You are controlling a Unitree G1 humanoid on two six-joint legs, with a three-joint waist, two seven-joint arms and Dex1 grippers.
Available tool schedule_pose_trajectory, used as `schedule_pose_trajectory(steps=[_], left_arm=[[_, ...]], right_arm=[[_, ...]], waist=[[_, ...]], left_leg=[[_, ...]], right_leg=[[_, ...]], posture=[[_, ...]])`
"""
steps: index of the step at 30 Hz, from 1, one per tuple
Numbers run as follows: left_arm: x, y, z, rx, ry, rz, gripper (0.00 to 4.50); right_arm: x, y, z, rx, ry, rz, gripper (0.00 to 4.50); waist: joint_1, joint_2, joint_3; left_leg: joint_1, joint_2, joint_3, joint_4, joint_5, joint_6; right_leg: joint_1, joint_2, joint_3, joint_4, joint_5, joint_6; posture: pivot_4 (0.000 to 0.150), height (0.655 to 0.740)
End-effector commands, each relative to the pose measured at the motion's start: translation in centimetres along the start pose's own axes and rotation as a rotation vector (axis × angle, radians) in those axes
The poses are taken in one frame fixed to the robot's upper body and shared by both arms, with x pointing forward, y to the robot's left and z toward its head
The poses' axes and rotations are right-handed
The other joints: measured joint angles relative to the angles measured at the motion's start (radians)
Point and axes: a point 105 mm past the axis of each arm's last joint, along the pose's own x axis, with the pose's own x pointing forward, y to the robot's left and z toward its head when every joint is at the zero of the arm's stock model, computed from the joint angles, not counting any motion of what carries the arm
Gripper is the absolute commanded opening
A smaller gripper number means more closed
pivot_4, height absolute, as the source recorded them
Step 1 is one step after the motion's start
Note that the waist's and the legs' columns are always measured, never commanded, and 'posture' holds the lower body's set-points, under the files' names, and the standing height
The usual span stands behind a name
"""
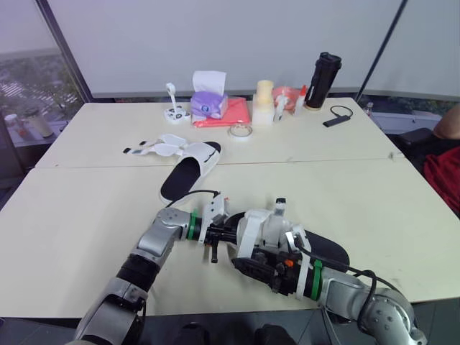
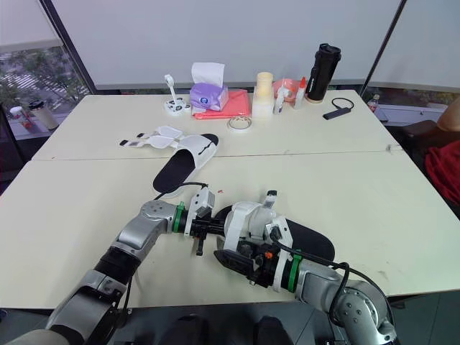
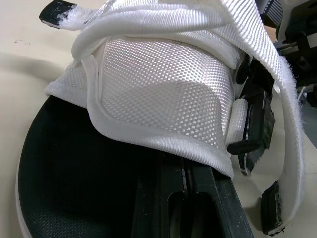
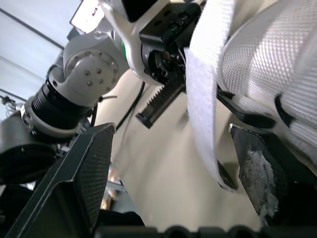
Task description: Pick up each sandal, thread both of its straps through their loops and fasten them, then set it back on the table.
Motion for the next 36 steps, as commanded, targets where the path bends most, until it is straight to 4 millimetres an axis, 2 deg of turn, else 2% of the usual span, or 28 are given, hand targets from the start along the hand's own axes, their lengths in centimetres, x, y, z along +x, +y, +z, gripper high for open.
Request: schedule_pose_trajectory(steps=[1,5,6,10,12,15,19,22,26,31,36], left_arm=[[0.9,-1.5,-4.3,-0.104,0.134,-0.042,0.00],[1.0,-1.6,-4.3,-0.106,0.129,-0.040,0.00],[1.0,-1.6,-4.3,-0.106,0.127,-0.039,0.00],[1.1,-1.6,-4.4,-0.108,0.125,-0.037,0.00],[1.1,-1.6,-4.4,-0.108,0.124,-0.035,0.00],[1.2,-1.6,-4.4,-0.109,0.123,-0.033,0.00],[1.2,-1.7,-4.4,-0.108,0.121,-0.033,0.00],[1.3,-1.6,-4.5,-0.107,0.123,-0.034,0.00],[1.6,-1.6,-4.5,-0.105,0.118,-0.032,0.00],[1.6,-1.7,-4.6,-0.109,0.115,-0.027,0.00],[1.4,-1.7,-4.8,-0.116,0.117,-0.017,0.00]], right_arm=[[-0.5,0.5,1.0,-0.014,-0.037,0.023,2.11],[-0.7,0.5,1.2,-0.021,-0.035,0.023,0.13],[-0.8,0.5,1.2,-0.023,-0.032,0.021,0.05],[-1.4,1.4,1.2,-0.050,-0.001,0.049,0.05],[-1.9,3.1,2.0,-0.059,-0.005,0.128,0.05],[-2.3,4.3,2.7,-0.065,-0.005,0.183,0.05],[-3.2,6.3,6.6,-0.118,-0.066,0.278,0.05],[-2.6,4.5,9.2,-0.143,-0.097,0.205,0.05],[-1.8,1.3,8.9,-0.182,-0.029,0.069,0.05],[-2.0,0.4,8.5,-0.185,0.001,0.058,0.05],[-2.0,0.2,8.3,-0.184,0.013,0.064,0.05]], waist=[[0.000,0.000,0.000],[0.000,0.000,0.000],[0.000,0.000,0.000],[0.001,0.000,0.000],[0.001,0.000,0.000],[0.001,0.000,-0.001],[0.001,0.000,-0.001],[0.002,-0.001,-0.001],[0.005,0.000,-0.001],[0.004,0.000,-0.001],[0.004,0.000,-0.001]], left_leg=[[0.000,0.000,0.000,0.000,0.000,0.000],[0.000,0.000,0.000,0.000,0.000,0.000],[0.000,0.000,0.000,0.000,0.000,0.000],[0.000,0.000,0.000,0.000,0.000,0.000],[0.000,0.000,0.000,0.000,0.000,0.000],[0.000,0.000,0.000,0.000,0.000,0.000],[0.000,0.000,0.000,0.001,0.000,0.000],[0.000,0.000,0.000,0.000,0.000,0.000],[-0.001,-0.001,0.001,-0.001,0.000,0.000],[-0.002,-0.002,0.000,0.000,0.000,0.000],[-0.001,-0.002,0.000,0.001,0.000,0.000]], right_leg=[[0.000,0.000,0.000,0.000,0.000,0.000],[0.000,0.000,0.000,0.000,0.000,0.000],[0.000,0.000,0.000,0.000,0.000,0.000],[0.000,0.000,0.000,0.000,0.000,0.000],[0.000,0.000,0.000,0.000,0.000,0.000],[0.000,0.000,0.000,0.000,0.000,0.000],[0.001,-0.001,0.000,0.000,0.000,0.000],[0.001,0.000,0.000,0.000,0.000,0.000],[0.000,0.000,-0.001,0.000,0.000,0.000],[0.000,-0.001,-0.001,0.000,0.000,0.001],[0.001,-0.001,-0.001,0.000,0.000,0.001]], posture=[[0.150,0.7400],[0.150,0.7400],[0.150,0.7400],[0.150,0.7400],[0.150,0.7400],[0.150,0.7400],[0.150,0.7400],[0.150,0.7400],[0.150,0.7400],[0.150,0.7400],[0.150,0.7400]])
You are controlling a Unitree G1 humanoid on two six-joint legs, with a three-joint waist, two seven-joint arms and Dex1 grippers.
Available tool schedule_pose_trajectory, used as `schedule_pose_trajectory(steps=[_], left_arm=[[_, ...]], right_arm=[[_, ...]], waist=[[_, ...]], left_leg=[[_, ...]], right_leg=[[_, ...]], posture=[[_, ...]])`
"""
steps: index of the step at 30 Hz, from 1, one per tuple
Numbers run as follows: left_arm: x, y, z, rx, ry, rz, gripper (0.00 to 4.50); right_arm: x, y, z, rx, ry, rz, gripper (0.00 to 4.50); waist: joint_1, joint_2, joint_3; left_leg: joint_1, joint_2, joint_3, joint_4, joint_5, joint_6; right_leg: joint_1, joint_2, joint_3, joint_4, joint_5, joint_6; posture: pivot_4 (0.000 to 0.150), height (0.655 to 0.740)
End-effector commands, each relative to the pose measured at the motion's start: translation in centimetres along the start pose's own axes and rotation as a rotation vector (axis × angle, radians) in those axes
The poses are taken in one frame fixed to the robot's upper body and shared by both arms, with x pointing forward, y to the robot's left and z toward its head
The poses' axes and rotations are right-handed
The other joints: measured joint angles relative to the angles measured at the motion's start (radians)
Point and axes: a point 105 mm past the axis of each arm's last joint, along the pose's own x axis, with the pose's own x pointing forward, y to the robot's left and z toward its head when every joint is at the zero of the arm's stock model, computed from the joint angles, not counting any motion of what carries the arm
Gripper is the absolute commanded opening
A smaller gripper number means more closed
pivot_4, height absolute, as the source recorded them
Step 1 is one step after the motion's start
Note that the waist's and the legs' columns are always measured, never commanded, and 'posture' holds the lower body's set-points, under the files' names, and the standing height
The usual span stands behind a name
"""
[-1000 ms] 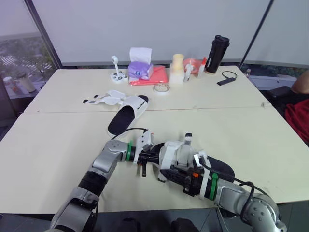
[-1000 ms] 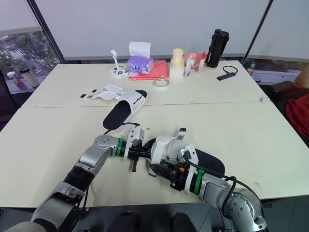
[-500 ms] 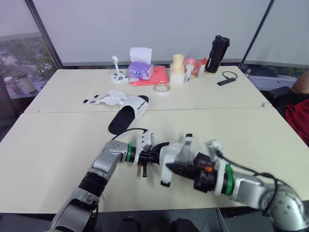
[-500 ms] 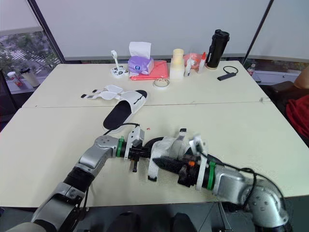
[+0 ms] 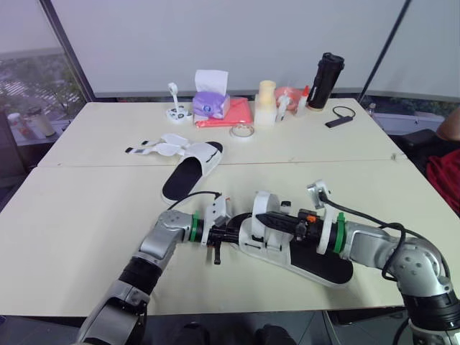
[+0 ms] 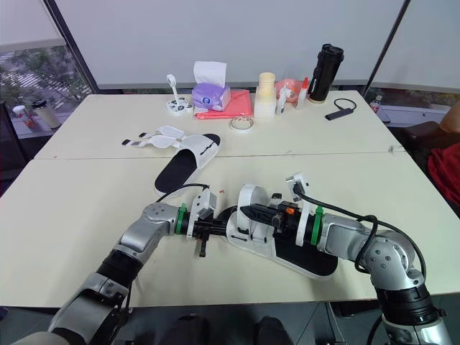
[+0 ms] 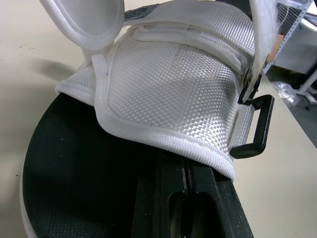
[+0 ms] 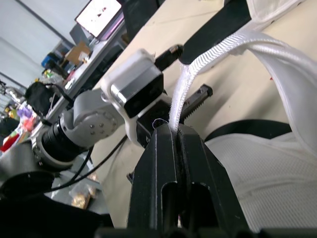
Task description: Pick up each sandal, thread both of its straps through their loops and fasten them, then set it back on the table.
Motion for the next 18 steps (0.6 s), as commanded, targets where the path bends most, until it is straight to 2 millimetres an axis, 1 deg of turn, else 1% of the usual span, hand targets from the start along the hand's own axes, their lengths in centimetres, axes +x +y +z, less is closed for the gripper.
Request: schedule_pose_trajectory(steps=[1,8,16,18], left_arm=[[0.8,-1.6,-4.7,-0.119,0.141,-0.033,0.00],[0.7,-1.5,-4.7,-0.124,0.137,-0.026,0.00],[0.8,-1.5,-4.7,-0.123,0.137,-0.022,0.00],[0.7,-1.4,-4.7,-0.125,0.138,-0.022,0.00]], right_arm=[[-0.1,0.3,0.4,-0.021,-0.007,0.016,0.05],[0.8,0.0,-0.9,-0.018,0.009,-0.004,0.05],[0.9,-0.6,-1.4,-0.025,0.008,-0.050,0.05],[0.9,-1.3,-1.4,-0.049,0.021,-0.109,0.05]], waist=[[0.000,0.000,0.000],[0.000,0.000,0.000],[-0.001,0.000,-0.002],[-0.001,0.001,-0.002]], left_leg=[[0.000,0.000,0.000,0.000,0.000,0.000],[0.000,0.000,-0.001,0.000,0.000,0.000],[0.001,-0.001,-0.003,0.000,0.000,0.000],[0.001,-0.001,-0.003,0.000,0.000,0.000]], right_leg=[[0.000,0.000,0.000,0.000,0.000,0.000],[0.000,0.000,0.000,0.000,0.000,0.000],[0.001,0.000,0.000,0.000,0.000,0.000],[0.001,0.000,0.000,0.000,0.000,0.000]], posture=[[0.150,0.7400],[0.150,0.7400],[0.150,0.7400],[0.150,0.7400]])
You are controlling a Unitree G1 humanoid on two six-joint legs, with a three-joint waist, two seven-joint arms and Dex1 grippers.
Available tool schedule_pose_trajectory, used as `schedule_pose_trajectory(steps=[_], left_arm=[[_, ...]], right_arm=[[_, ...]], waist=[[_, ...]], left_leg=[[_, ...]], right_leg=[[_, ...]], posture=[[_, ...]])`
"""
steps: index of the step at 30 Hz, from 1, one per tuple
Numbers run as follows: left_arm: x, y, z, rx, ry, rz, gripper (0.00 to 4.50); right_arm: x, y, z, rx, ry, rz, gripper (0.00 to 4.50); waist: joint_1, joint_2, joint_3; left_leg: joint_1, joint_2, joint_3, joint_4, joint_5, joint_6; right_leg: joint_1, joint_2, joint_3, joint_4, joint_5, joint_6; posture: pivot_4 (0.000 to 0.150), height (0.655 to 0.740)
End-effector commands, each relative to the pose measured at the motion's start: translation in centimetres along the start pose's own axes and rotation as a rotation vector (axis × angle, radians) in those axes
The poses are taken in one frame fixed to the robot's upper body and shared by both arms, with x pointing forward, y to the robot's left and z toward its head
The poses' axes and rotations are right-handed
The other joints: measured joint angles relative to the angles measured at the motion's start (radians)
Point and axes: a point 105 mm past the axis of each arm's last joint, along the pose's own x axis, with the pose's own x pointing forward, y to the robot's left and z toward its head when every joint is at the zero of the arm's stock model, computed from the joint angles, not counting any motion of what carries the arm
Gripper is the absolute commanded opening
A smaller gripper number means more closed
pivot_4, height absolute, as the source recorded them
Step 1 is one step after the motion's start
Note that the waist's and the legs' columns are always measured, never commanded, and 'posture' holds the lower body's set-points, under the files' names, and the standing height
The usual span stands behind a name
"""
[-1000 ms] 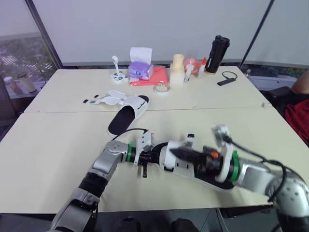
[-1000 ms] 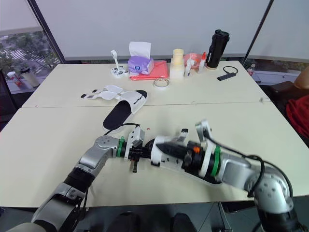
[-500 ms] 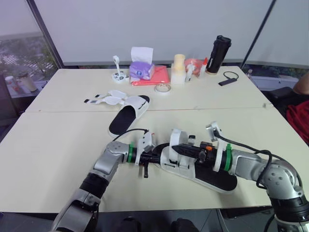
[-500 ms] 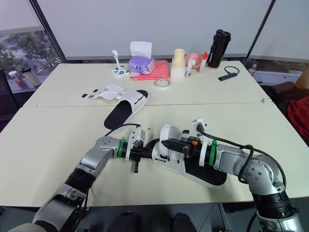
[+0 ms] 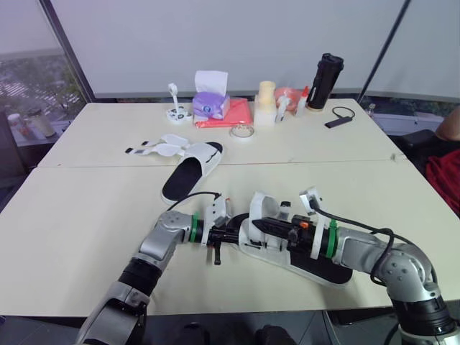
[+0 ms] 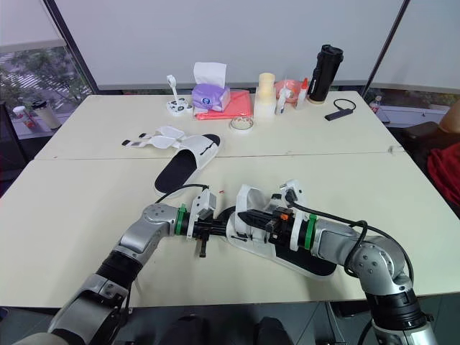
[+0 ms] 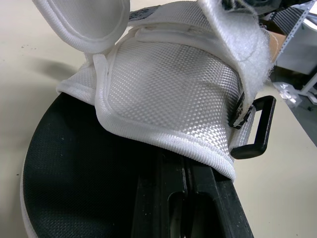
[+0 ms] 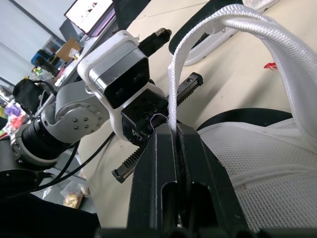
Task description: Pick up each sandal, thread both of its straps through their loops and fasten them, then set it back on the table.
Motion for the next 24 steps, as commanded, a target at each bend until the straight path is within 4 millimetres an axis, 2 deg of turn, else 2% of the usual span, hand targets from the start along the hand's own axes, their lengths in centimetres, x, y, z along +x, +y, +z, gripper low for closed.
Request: schedule_pose_trajectory(steps=[1,3,7,10,16,24], left_arm=[[0.7,-1.4,-4.6,-0.122,0.140,-0.030,0.00],[0.7,-1.4,-4.6,-0.121,0.141,-0.029,0.00],[0.7,-1.3,-4.6,-0.120,0.142,-0.028,0.00],[0.7,-1.3,-4.9,-0.113,0.153,-0.028,0.00],[0.7,-1.3,-4.9,-0.116,0.150,-0.027,0.00],[0.7,-1.3,-4.9,-0.114,0.149,-0.027,0.00]], right_arm=[[0.1,-1.0,-0.1,-0.053,0.022,-0.093,0.05],[0.0,-1.2,0.1,-0.046,0.006,-0.109,0.05],[0.1,0.2,1.3,0.052,-0.094,-0.022,0.05],[0.0,0.5,1.3,0.096,-0.111,0.003,0.05],[0.1,0.7,0.0,0.119,-0.076,-0.006,0.05],[0.4,0.0,-2.3,0.047,0.044,-0.085,0.05]], waist=[[0.000,0.000,0.000],[0.000,0.000,0.000],[0.000,0.000,-0.001],[-0.001,0.000,-0.001],[-0.001,0.001,-0.001],[-0.001,0.002,-0.002]], left_leg=[[0.000,0.000,0.000,0.000,0.000,0.000],[0.000,0.000,0.000,0.000,0.000,0.000],[0.000,0.000,0.000,0.000,0.000,0.000],[0.000,0.000,-0.001,0.000,0.000,0.000],[0.000,0.000,-0.001,0.000,0.000,0.000],[0.000,0.000,-0.001,0.000,0.000,0.000]], right_leg=[[0.000,0.000,0.000,0.000,0.000,0.000],[0.000,0.000,0.000,0.000,0.000,0.000],[0.000,0.000,0.000,0.000,0.000,0.000],[0.000,0.000,0.000,0.000,0.000,0.000],[0.000,0.000,0.000,0.001,0.000,0.000],[0.000,0.000,0.000,0.000,0.000,0.000]], posture=[[0.150,0.7400],[0.150,0.7400],[0.150,0.7400],[0.150,0.7400],[0.150,0.7400],[0.150,0.7400]])
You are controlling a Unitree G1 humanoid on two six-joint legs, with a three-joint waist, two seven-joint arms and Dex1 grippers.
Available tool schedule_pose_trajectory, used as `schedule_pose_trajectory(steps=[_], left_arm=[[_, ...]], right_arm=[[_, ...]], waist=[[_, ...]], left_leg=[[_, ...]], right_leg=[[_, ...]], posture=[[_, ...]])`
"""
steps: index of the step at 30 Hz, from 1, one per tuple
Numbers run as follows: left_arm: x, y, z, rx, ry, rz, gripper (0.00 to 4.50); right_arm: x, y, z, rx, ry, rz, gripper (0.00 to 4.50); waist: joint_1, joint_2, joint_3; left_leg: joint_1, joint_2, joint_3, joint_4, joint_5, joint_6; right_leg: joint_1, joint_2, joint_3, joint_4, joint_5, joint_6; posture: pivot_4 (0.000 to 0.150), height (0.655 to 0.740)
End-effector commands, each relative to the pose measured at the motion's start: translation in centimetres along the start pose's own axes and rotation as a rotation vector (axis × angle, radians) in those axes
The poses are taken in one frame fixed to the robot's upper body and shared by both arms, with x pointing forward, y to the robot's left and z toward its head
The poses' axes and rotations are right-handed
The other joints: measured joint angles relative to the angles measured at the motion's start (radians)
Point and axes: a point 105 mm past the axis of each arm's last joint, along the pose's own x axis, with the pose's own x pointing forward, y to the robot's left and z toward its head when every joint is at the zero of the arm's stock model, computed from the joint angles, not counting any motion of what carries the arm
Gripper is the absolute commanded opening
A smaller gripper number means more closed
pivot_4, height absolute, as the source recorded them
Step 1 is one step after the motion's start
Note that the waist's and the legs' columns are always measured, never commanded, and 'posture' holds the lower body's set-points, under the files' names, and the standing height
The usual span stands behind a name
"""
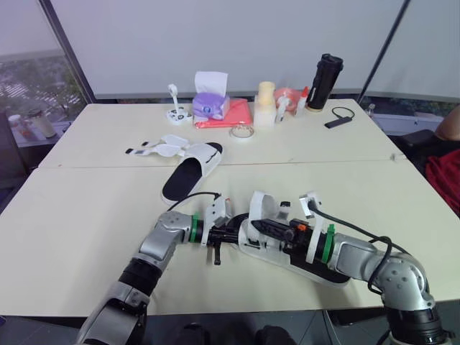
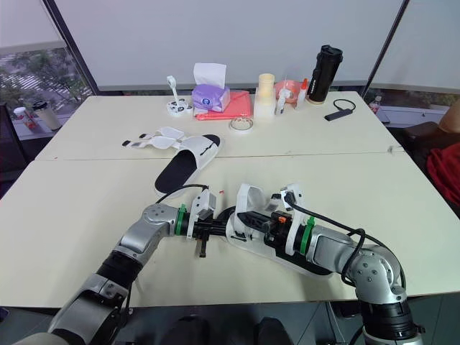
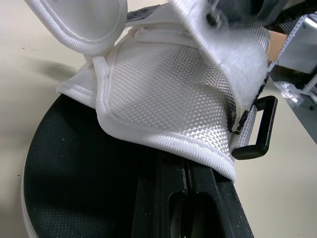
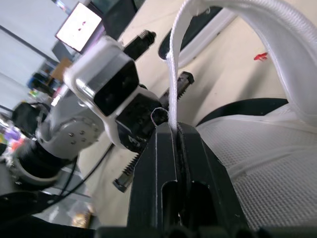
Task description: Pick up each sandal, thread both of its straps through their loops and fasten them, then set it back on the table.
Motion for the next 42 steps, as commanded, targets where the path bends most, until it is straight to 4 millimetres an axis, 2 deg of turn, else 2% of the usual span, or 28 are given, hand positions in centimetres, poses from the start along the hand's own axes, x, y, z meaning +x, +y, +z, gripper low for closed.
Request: schedule_pose_trajectory(steps=[1,4,11,15,20,24,26,29,33,36,42], left_arm=[[0.7,-1.4,-4.8,-0.119,0.153,-0.029,0.00],[0.7,-1.4,-4.8,-0.120,0.153,-0.028,0.00],[0.7,-1.4,-4.9,-0.118,0.154,-0.026,0.00],[0.7,-1.3,-4.9,-0.116,0.155,-0.026,0.00],[0.7,-1.3,-4.8,-0.113,0.155,-0.029,0.00],[0.7,-1.3,-4.9,-0.112,0.157,-0.031,0.00],[0.7,-1.3,-4.9,-0.112,0.157,-0.031,0.00],[0.7,-1.3,-4.9,-0.112,0.156,-0.032,0.00],[0.7,-1.3,-5.0,-0.112,0.157,-0.032,0.00],[0.7,-1.2,-5.0,-0.111,0.157,-0.031,0.00],[0.7,-1.1,-4.9,-0.113,0.153,-0.028,0.00]], right_arm=[[0.1,-0.4,-1.8,-0.059,0.098,-0.050,0.05],[0.0,-1.2,-2.4,-0.091,0.133,-0.094,0.05],[-0.4,-2.8,-2.4,-0.194,0.172,-0.188,0.05],[-0.8,-2.3,-2.4,-0.227,0.193,-0.155,0.05],[-1.3,-3.4,-3.2,-0.278,0.264,-0.225,0.05],[-0.8,-2.4,-2.2,-0.156,0.158,-0.164,0.05],[-0.9,-2.8,-2.5,-0.116,0.166,-0.193,0.05],[-1.0,-2.4,-3.1,-0.110,0.192,-0.174,0.05],[-0.8,-1.1,-2.0,-0.046,0.105,-0.097,0.05],[-0.8,-0.6,-2.0,-0.085,0.118,-0.085,0.05],[-0.6,-1.0,-1.7,-0.138,0.122,-0.127,0.05]], waist=[[0.000,0.000,0.000],[0.000,0.001,-0.005],[0.000,-0.001,-0.012],[0.001,-0.001,-0.012],[0.001,-0.002,-0.013],[0.001,-0.003,-0.013],[0.000,-0.003,-0.014],[0.001,-0.002,-0.014],[0.001,-0.002,-0.014],[0.001,-0.002,-0.014],[0.000,-0.002,-0.014]], left_leg=[[0.000,0.000,0.000,0.000,0.000,0.000],[0.000,0.000,0.000,0.000,0.000,0.000],[0.001,0.000,0.000,-0.001,0.000,0.000],[0.001,0.000,0.000,-0.001,0.000,0.000],[0.001,-0.001,0.000,-0.001,0.000,0.000],[0.001,-0.001,-0.001,-0.001,0.000,0.000],[0.001,-0.001,-0.001,-0.001,0.000,0.000],[0.001,-0.001,-0.001,-0.001,0.000,0.000],[0.001,-0.001,-0.002,-0.001,0.000,0.000],[0.001,-0.001,-0.002,-0.001,0.000,0.000],[0.001,-0.001,-0.002,-0.001,0.000,0.000]], right_leg=[[0.000,0.000,0.000,0.000,0.000,0.000],[0.000,0.000,0.000,0.000,0.000,0.000],[0.001,0.000,0.000,-0.001,-0.001,-0.002],[0.001,0.000,0.000,-0.001,-0.002,-0.002],[0.001,0.000,0.000,-0.001,-0.002,-0.002],[0.001,0.000,0.000,-0.001,-0.002,-0.002],[0.001,0.000,0.000,-0.001,-0.002,-0.002],[0.002,0.000,0.000,-0.001,-0.002,-0.003],[0.002,0.000,0.000,-0.001,-0.002,-0.002],[0.001,0.000,0.000,-0.001,-0.002,-0.002],[0.001,0.000,0.000,-0.001,-0.002,-0.002]], posture=[[0.150,0.7400],[0.150,0.7400],[0.150,0.7400],[0.150,0.7400],[0.150,0.7400],[0.150,0.7400],[0.150,0.7400],[0.150,0.7400],[0.150,0.7400],[0.150,0.7400],[0.150,0.7400]])
